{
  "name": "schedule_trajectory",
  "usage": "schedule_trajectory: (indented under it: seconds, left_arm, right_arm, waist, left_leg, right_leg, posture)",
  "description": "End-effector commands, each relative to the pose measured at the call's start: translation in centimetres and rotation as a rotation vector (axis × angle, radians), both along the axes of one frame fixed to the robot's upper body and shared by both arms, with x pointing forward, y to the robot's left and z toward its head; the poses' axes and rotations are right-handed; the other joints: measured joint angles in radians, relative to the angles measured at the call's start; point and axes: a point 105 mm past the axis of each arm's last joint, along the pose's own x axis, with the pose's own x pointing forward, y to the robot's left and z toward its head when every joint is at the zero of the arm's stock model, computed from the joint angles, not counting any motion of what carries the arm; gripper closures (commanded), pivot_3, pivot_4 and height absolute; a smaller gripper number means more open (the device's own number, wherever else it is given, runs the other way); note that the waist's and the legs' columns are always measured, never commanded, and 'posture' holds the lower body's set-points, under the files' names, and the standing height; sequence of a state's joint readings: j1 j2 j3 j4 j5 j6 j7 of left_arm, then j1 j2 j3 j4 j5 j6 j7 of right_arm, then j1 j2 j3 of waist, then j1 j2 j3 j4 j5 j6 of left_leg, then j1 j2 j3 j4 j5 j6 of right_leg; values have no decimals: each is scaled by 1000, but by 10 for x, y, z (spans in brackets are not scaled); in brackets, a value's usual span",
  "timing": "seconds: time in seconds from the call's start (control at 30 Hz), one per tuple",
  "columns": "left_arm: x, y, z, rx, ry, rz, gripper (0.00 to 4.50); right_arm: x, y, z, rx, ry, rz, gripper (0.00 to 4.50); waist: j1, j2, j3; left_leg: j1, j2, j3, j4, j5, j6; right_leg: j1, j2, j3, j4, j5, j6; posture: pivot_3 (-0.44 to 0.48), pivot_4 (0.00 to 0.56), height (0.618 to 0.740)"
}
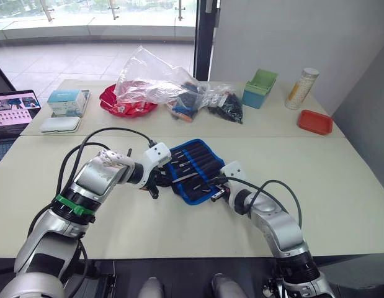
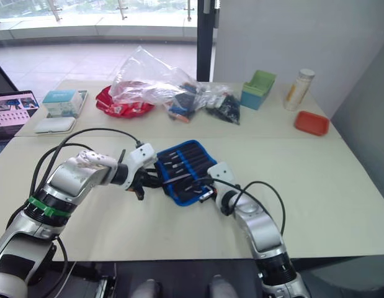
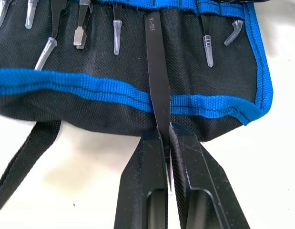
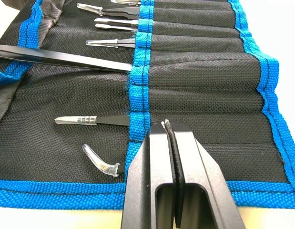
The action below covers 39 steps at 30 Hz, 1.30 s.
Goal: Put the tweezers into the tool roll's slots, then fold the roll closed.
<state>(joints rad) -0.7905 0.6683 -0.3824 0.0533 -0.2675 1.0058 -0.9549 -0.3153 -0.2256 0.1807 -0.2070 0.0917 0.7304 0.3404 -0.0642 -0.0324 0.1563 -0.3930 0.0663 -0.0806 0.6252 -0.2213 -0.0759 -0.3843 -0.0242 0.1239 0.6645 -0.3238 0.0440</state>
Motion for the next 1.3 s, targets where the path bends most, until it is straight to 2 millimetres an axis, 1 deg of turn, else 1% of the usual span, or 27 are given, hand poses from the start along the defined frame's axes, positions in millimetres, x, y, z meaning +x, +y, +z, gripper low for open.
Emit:
schedule_trajectory:
  seconds: [0.03, 0.2, 0.33, 0.5, 0.57, 0.67, 0.9, 1.03, 1.2, 1.27, 1.3]
  left_arm:
    - [8, -7, 7, 7, -44, -18, 4489]
    - [16, -19, 9, -2, -64, -29, 4489]
    - [22, -29, 10, -10, -89, -50, 4489]
    - [23, -40, 15, -30, -104, -84, 4489]
    - [27, -45, 14, -20, -120, -102, 4489]
    - [32, -60, 12, -23, -139, -142, 4489]
    - [49, -87, -2, -11, -178, -180, 4489]
    - [57, -91, -8, -8, -189, -171, 4489]
    - [61, -86, -5, -39, -185, -153, 4489]
    - [61, -83, -2, -57, -187, -149, 3764]
    - [61, -81, -1, -64, -188, -149, 3528]
  right_arm:
    - [-6, -11, -30, -42, 122, -52, 4500]
    - [-7, -12, -30, -43, 123, -56, 4500]
    - [-7, -11, -30, -42, 125, -56, 4500]
    - [-9, -10, -30, -42, 127, -55, 4500]
    - [-9, -10, -30, -41, 127, -54, 4500]
    - [-10, -11, -31, -48, 129, -51, 4500]
    - [-14, -6, -32, -47, 136, -36, 4500]
    - [-16, -5, -32, -46, 140, -31, 4500]
    - [-17, -6, -32, -46, 140, -39, 4500]
    - [-16, -7, -32, -47, 140, -42, 4500]
    - [-16, -7, -32, -48, 140, -43, 4500]
  waist:
    - [3, 0, 0]
    - [18, 0, 0]
    - [19, 0, 0]
    - [19, 0, 0]
    - [20, 0, 0]
    - [22, 0, 0]
    - [26, 0, 0]
    - [35, 0, 0]
    - [44, 0, 0]
    - [43, 0, 0]
    - [42, 0, 0]
  left_leg:
    - [0, 0, 0, 0, 0, 0]
    - [-1, 0, 0, 2, 0, 0]
    - [-1, 0, 0, 2, 0, 0]
    - [-2, 0, 0, 1, 0, 0]
    - [-2, 0, 0, 2, 0, 0]
    - [-2, -1, 0, 2, 0, 0]
    - [-3, -1, 0, 2, 0, 0]
    - [-3, -2, 0, 3, 0, 0]
    - [-3, -2, -1, 6, 0, 0]
    - [-3, -2, -1, 6, 0, 0]
    - [-3, -2, -1, 6, 0, 0]
  right_leg:
    - [0, 0, 0, 0, 0, 0]
    - [0, 0, 0, 0, 0, 0]
    - [0, 0, 0, 0, 0, 0]
    - [-1, 0, 0, 1, 0, 0]
    - [-1, 0, 0, 0, 0, 0]
    - [-1, 0, 0, 0, 0, 0]
    - [-1, 0, 0, 0, 0, 0]
    - [0, -1, 0, 0, 1, 0]
    - [1, -1, 0, 0, 1, 2]
    - [1, -1, 0, 0, 1, 2]
    - [1, -1, 0, 1, 1, 2]
  posture:
    - [0, 150, 740]
    - [0, 150, 740]
    - [0, 150, 740]
    - [0, 150, 740]
    - [0, 150, 740]
    - [0, 150, 740]
    - [0, 150, 740]
    - [0, 150, 740]
    - [0, 150, 740]
    - [0, 150, 740]
    - [0, 150, 740]
